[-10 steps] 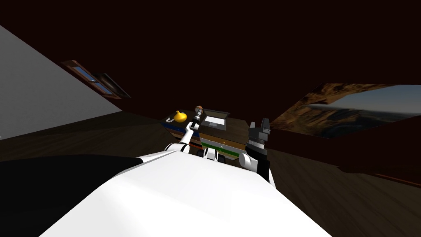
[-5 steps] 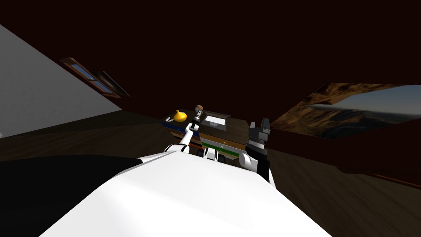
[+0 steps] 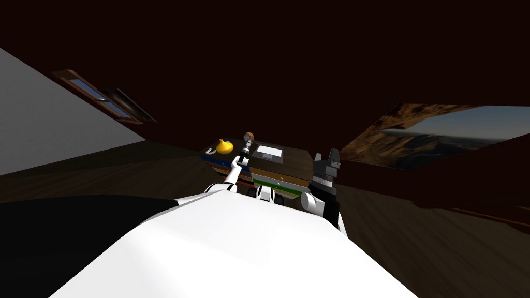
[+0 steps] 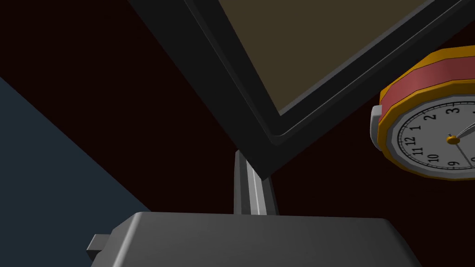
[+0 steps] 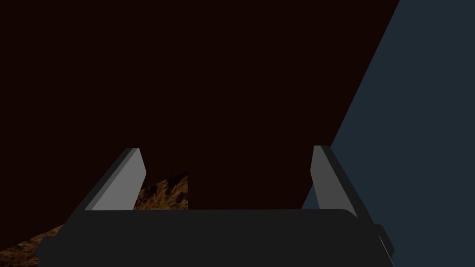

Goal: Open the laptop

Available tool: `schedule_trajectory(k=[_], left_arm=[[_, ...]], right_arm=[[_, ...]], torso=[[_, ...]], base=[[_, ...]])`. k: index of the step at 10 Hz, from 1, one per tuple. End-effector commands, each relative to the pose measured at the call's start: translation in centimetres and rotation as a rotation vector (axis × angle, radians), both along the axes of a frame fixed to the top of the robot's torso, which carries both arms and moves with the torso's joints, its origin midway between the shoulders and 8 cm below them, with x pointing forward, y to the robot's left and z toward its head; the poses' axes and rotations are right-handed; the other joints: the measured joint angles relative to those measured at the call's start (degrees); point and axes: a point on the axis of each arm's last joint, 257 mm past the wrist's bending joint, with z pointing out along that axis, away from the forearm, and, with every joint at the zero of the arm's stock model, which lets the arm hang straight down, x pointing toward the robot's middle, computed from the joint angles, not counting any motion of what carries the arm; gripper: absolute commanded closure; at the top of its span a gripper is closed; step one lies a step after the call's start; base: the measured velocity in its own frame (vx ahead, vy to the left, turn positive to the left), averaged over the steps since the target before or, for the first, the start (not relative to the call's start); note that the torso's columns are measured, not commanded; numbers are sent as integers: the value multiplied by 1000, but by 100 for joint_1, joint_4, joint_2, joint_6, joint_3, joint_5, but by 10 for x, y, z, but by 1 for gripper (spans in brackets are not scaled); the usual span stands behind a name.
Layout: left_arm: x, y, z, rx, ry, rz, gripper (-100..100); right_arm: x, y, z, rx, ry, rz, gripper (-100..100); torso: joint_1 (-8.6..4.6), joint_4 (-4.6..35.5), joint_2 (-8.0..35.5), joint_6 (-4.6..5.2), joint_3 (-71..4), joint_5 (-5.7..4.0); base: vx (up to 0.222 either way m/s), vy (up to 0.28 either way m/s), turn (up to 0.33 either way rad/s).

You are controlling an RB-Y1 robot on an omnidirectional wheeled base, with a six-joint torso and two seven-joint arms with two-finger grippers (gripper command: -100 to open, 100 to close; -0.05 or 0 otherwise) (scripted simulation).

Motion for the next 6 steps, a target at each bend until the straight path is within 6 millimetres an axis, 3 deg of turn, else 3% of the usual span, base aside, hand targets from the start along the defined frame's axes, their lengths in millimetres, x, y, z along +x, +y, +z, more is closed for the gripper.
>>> schedule_trajectory(k=[1, 2, 3, 4, 5, 6], left_arm=[[-11, 36, -9, -20, -10, 60, 100], [-31, 79, -22, -28, -22, 130, 100], [-38, 96, -27, -42, -19, 162, 100], [-39, 97, -27, -43, -19, 164, 100], [-62, 138, -38, -43, -29, 238, 100], [-73, 155, -42, -55, -33, 271, 100]], right_arm=[[0, 0, 0, 0, 0, 0, 0], [0, 0, 0, 0, 0, 0, 0], [0, 0, 0, 0, 0, 0, 0], [0, 0, 0, 0, 0, 0, 0], [0, 0, 0, 0, 0, 0, 0], [0, 0, 0, 0, 0, 0, 0]], torso=[[-7, -2, -3, 8, -1, -1], [-18, -6, -19, 10, -11, -5], [-15, -6, -14, 3, -9, -4], [-13, 0, -12, 4, -7, -5], [-14, -2, -20, 4, -12, -6], [-10, -2, -13, 1, -8, -4]], base=[[-25, 19, -295], [-46, 17, -366], [-49, 11, -462], [-20, 7, -270], [-30, 5, -385], [-43, 12, -342]])
